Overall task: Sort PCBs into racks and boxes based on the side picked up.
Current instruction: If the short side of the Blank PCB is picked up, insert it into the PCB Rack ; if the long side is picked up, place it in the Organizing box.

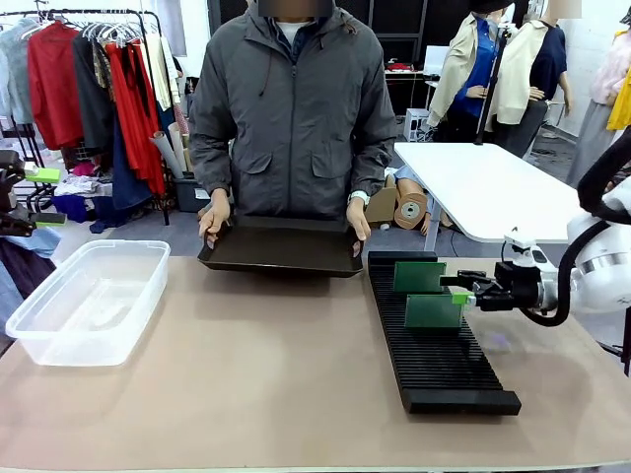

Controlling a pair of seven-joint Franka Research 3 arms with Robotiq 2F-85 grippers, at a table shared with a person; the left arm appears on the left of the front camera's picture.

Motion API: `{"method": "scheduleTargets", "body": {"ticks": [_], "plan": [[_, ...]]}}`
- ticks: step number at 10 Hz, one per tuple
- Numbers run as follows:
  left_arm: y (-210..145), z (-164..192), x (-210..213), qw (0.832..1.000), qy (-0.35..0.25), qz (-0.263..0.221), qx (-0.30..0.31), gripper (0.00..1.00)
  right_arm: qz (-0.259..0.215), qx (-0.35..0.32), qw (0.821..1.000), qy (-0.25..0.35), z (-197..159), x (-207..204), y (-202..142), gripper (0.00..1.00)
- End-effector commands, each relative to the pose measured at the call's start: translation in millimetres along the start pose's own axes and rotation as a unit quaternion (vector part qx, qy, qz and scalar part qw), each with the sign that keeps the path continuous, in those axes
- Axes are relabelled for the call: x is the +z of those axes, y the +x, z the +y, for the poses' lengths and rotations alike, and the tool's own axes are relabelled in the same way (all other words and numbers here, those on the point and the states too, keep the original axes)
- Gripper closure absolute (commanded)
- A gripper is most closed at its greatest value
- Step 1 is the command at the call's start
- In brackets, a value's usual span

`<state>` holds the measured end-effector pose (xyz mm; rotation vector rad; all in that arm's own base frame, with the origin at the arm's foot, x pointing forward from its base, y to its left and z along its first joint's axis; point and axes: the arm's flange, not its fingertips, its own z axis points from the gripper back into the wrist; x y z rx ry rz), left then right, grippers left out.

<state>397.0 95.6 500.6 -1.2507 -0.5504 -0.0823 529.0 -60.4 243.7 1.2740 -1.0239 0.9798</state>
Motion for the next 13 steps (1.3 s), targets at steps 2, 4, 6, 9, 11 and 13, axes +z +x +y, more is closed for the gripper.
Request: {"method": "scheduleTargets", "body": {"ticks": [2,4,6,9,11,13], "plan": [[-0.7,-2.4,0.9,1.000,0.000,0.002,0.000,0.00,-0.009,-0.064,0.998,-0.004,33.4,-23.9,46.5,0.00],[-0.7,-2.4,0.9,1.000,0.000,0.002,0.000,0.00,-0.011,-0.153,0.988,0.007,58.6,-35.9,74.0,0.00],[-0.7,-2.4,0.9,1.000,0.000,0.002,0.000,0.00,-0.002,-0.264,0.964,0.009,89.5,-46.4,98.5,0.00],[-0.7,-2.4,0.9,1.000,0.000,0.002,0.000,0.00,0.013,-0.372,0.928,0.023,139.3,-53.7,133.8,0.00],[-0.7,-2.4,0.9,1.000,0.000,0.002,0.000,0.00,0.016,-0.416,0.909,0.029,168.3,-44.3,154.9,0.00],[-0.7,-2.4,0.9,1.000,0.000,0.002,0.000,0.00,0.029,-0.448,0.893,0.024,195.1,-32.8,169.8,0.00]]}}
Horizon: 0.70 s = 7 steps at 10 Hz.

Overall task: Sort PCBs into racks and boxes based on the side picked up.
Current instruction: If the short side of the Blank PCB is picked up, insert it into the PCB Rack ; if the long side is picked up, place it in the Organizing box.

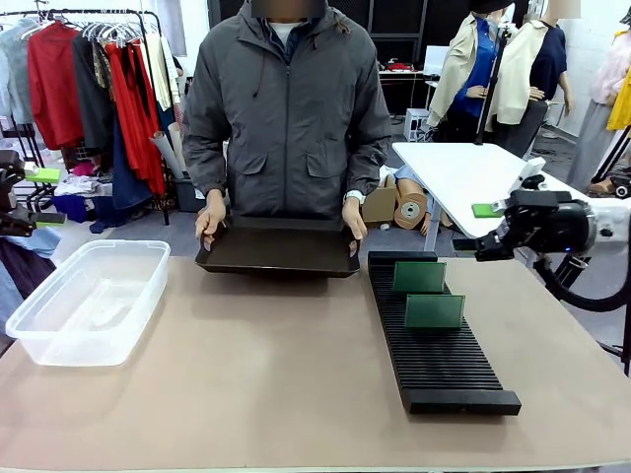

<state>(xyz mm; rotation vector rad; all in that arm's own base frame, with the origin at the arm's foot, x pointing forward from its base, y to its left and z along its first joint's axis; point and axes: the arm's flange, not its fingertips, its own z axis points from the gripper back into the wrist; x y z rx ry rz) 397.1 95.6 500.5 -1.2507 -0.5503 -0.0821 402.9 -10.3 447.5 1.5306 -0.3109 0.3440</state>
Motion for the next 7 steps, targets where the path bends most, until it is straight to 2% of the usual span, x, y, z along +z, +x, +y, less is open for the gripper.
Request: {"method": "scheduleTargets", "body": {"ticks": [1,4,7], "plan": [[-0.7,-2.5,0.9,1.000,0.000,0.002,0.000,0.00,0.006,-0.030,0.999,-0.028,26.5,11.2,-13.1,0.00],[-0.7,-2.5,0.9,1.000,0.000,0.002,0.000,0.00,-0.022,-0.012,1.000,-0.007,33.1,34.6,-10.2,0.00],[-0.7,-2.5,0.9,1.000,0.000,0.002,0.000,0.00,-0.009,-0.017,1.000,-0.024,31.3,24.1,-9.3,0.00]]}}
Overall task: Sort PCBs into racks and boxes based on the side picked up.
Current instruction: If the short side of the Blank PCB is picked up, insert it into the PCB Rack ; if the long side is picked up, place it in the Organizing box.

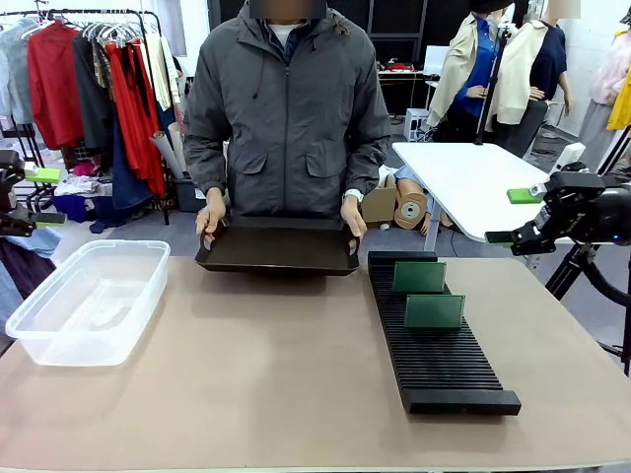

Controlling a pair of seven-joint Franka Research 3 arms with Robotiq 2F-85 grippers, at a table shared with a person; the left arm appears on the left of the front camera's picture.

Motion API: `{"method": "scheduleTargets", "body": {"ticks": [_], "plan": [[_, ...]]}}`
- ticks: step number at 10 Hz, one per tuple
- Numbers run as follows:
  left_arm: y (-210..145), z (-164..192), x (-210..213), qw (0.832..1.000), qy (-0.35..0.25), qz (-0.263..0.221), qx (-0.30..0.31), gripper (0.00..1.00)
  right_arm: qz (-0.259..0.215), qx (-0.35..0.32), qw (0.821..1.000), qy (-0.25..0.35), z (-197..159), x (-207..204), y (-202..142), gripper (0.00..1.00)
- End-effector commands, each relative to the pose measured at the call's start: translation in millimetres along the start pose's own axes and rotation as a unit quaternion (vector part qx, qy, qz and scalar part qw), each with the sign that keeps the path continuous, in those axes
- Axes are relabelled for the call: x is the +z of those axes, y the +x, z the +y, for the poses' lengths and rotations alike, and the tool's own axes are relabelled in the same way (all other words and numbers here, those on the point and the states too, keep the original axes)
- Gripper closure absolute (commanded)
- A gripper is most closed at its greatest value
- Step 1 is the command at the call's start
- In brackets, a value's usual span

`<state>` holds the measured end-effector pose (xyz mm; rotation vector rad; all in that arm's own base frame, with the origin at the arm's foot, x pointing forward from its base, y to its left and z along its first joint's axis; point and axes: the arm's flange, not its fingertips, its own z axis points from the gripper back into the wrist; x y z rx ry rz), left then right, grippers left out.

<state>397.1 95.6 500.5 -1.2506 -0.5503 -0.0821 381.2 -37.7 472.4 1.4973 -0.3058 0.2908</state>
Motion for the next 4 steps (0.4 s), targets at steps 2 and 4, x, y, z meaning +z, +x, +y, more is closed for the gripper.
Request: {"method": "scheduleTargets", "body": {"ticks": [2,4], "plan": [[-0.8,-2.5,0.9,1.000,0.000,0.002,0.000,0.00,0.002,0.001,1.000,-0.003,0.2,-3.5,1.0,0.00],[-0.8,-2.5,0.9,1.000,0.000,0.002,0.000,0.00,0.002,0.001,1.000,-0.003,0.2,-3.5,1.0,0.00]]}}
